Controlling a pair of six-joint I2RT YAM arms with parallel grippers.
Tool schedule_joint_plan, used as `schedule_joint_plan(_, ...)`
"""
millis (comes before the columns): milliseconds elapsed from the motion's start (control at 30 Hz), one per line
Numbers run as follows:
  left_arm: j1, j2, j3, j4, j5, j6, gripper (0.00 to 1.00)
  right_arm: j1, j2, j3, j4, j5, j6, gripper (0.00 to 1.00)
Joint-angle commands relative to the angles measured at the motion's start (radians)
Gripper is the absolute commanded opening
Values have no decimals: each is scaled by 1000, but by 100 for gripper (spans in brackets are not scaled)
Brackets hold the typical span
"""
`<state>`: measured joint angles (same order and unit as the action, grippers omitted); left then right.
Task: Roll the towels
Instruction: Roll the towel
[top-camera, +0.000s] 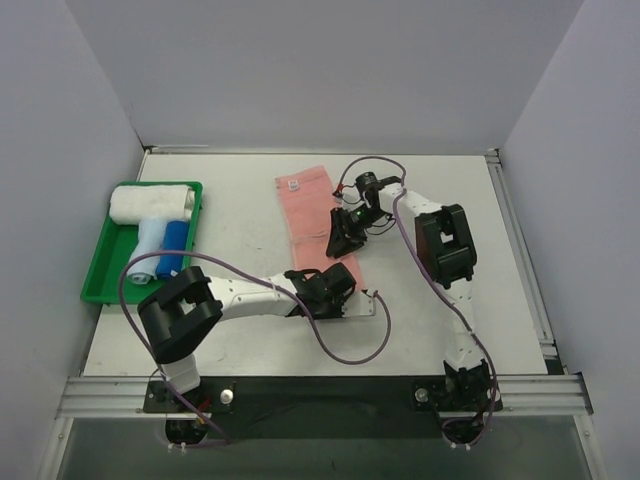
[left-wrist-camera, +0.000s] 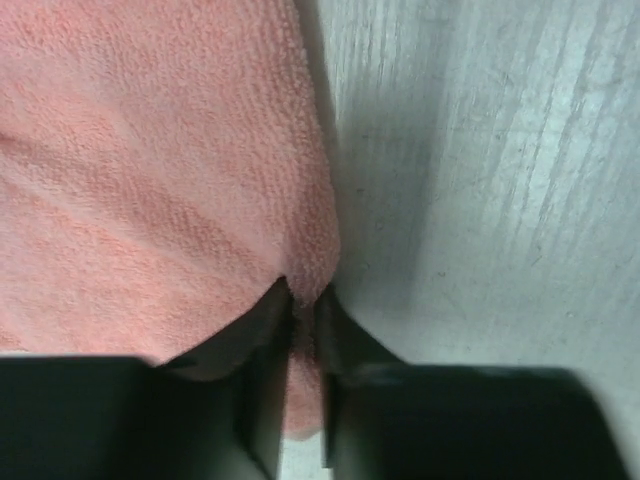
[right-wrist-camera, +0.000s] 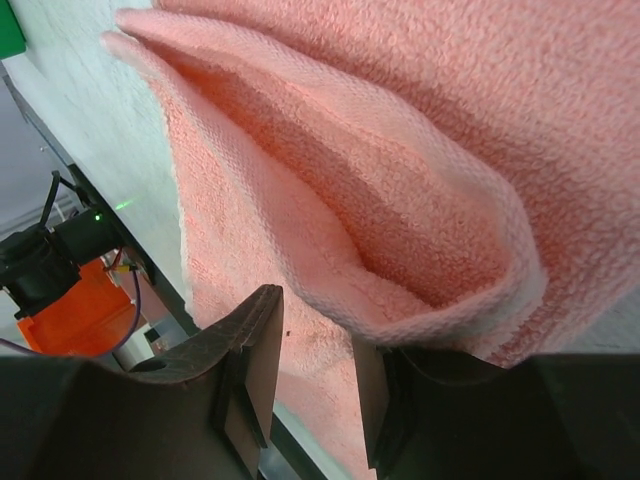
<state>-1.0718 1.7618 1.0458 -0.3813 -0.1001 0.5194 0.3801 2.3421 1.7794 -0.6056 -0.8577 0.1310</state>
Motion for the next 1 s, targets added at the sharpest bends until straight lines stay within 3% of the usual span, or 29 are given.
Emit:
schedule_joint_plan(0, 1, -22, -43, -69, 100, 4, 18, 12, -42, -84, -36, 62, -24, 34)
schedule_joint_plan(167, 1, -159, -14, -289, 483, -42, 5, 43, -183, -218, -34, 36, -48, 34)
schedule_joint_plan(300, 3, -202, 35, -386, 605, -78, 0, 31, -305, -224, -51, -1, -54, 39)
schedule_joint_plan(400, 22, -206, 98, -453, 681, -82, 0, 2, -355, -183, -86, -15, -82, 53)
schedule_joint_plan(467, 64, -185, 138, -502, 732, -70, 0, -26, -372, -134, -106, -7, -100, 71)
schedule_joint_plan(533, 111, -141, 202, -531, 787, -59, 0, -47, -386, -83, -141, -6, -123, 79)
schedule_joint_plan(733, 306, -16, 339, -594, 864, 7, 0, -135, -402, -35, -194, -23, -168, 81)
schedule_joint_plan(967, 472, 188, 531, -636, 912, 71, 1, -162, -414, -106, -204, -59, -197, 80)
